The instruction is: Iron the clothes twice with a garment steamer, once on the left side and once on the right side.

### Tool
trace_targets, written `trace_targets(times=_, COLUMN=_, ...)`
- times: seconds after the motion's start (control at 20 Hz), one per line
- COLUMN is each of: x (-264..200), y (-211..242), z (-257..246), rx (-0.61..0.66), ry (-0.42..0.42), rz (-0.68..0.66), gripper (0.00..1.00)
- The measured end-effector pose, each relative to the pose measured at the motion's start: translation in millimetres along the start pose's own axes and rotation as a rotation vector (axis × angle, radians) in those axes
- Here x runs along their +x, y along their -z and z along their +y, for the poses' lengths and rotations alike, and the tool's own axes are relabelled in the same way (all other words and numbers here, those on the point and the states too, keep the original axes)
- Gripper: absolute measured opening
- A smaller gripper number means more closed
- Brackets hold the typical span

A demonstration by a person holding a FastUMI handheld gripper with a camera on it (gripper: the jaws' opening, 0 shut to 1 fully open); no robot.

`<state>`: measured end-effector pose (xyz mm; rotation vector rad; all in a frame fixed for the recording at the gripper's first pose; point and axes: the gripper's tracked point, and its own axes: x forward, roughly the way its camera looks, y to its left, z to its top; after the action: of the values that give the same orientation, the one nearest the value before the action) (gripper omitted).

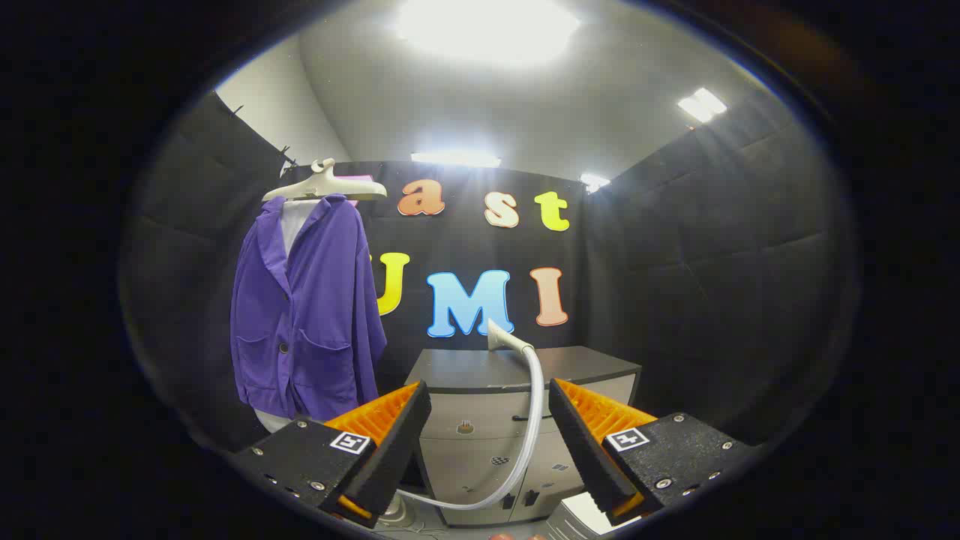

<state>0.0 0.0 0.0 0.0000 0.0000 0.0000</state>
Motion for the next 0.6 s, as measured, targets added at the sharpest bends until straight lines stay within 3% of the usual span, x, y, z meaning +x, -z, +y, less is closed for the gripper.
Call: trace_targets(times=0.6, x=0.5, y=-9.1, z=-1.2, rx=-0.005, ry=0.030, rz=0.036, gripper=0.97)
